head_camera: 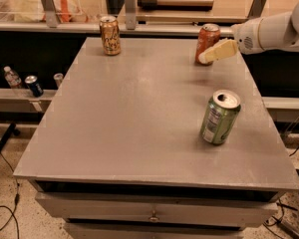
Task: Move coke can near green can
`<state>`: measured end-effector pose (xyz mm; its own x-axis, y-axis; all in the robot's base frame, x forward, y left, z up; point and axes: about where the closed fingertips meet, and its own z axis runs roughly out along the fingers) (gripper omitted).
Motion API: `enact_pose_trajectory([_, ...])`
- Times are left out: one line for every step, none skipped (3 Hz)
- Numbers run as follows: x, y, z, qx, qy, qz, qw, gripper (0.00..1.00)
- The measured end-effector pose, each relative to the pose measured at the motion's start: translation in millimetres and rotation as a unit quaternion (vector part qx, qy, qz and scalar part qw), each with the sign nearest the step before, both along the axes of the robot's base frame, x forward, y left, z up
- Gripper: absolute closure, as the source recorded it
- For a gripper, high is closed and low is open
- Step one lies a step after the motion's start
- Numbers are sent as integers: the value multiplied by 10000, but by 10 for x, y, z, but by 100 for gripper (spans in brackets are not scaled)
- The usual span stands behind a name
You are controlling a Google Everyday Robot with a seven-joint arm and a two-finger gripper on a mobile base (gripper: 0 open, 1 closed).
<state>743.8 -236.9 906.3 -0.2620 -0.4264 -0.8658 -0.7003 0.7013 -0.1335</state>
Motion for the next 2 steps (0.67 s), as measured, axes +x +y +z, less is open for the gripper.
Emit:
enact_pose_trajectory([88,108,-42,80,13,-34,10000,0])
enact_pose_trajectory([174,156,-33,140,-54,-97,9998,0])
